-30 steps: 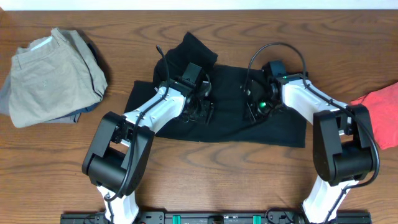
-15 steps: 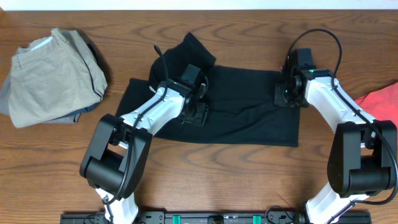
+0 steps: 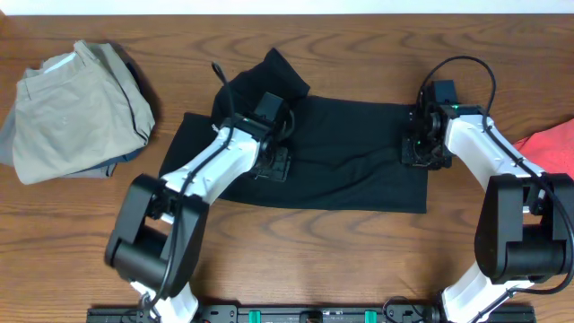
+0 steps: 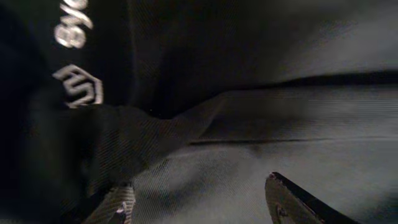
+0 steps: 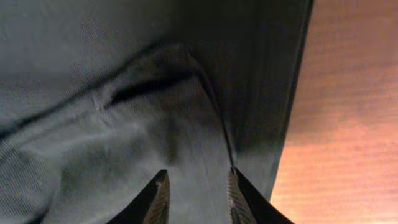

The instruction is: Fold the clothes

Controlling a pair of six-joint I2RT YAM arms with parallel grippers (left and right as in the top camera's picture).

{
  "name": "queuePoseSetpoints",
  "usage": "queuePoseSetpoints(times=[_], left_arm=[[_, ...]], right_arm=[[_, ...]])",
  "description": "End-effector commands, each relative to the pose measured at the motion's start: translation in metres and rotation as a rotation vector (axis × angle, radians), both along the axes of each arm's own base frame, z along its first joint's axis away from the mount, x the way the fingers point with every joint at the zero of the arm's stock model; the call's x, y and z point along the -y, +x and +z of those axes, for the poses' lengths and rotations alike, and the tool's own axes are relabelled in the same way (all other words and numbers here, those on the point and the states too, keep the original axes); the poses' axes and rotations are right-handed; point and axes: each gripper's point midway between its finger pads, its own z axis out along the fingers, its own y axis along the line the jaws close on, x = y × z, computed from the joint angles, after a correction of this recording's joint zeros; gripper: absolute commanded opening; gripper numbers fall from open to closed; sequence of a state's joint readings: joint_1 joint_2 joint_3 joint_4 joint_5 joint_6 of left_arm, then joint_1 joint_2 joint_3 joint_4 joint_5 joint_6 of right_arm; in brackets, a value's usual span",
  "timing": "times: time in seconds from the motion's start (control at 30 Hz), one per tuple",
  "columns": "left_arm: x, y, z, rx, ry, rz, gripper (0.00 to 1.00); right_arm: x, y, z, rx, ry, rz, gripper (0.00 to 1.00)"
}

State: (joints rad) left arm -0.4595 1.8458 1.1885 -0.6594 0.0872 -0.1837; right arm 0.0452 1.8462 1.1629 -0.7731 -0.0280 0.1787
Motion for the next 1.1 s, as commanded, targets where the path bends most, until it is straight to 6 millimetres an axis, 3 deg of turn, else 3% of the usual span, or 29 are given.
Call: queuePoseSetpoints(times=[0.0,0.17,0.4,0.8,0.93,1.07], left_arm=[[-0.009,0.012,0.035,0.11,-0.006,0.039,0.69],[-0.035,0.026,0.055,0.181,0.012,0.157,0.74],[-0.071,0.034,0.035,0.116,0.009,0.356,0.75],[-0.063,0.017,0.0,-0.065,-0.065,0.413,0.74],[-0.059,0.016,-0.002,-0.08,-0.08,0.41,0.59],[-0.059,0.022,-0.001,-0.056,-0.088,0.408,0.24]], right_arm=[[0.001,0.008,0.004,0.041,0.008,-0.006,0.34],[-0.002,0.016,0.005,0.073,0.019,-0.008,0.43],[-0.007,0.017,0.005,0.078,0.037,-0.001,0.43],[-0.006,0.019,0.006,0.087,0.034,-0.002,0.38],[-0.006,0.019,0.005,0.086,0.034,-0.002,0.36],[-0.006,0.019,0.006,0.087,0.033,-0.002,0.34]])
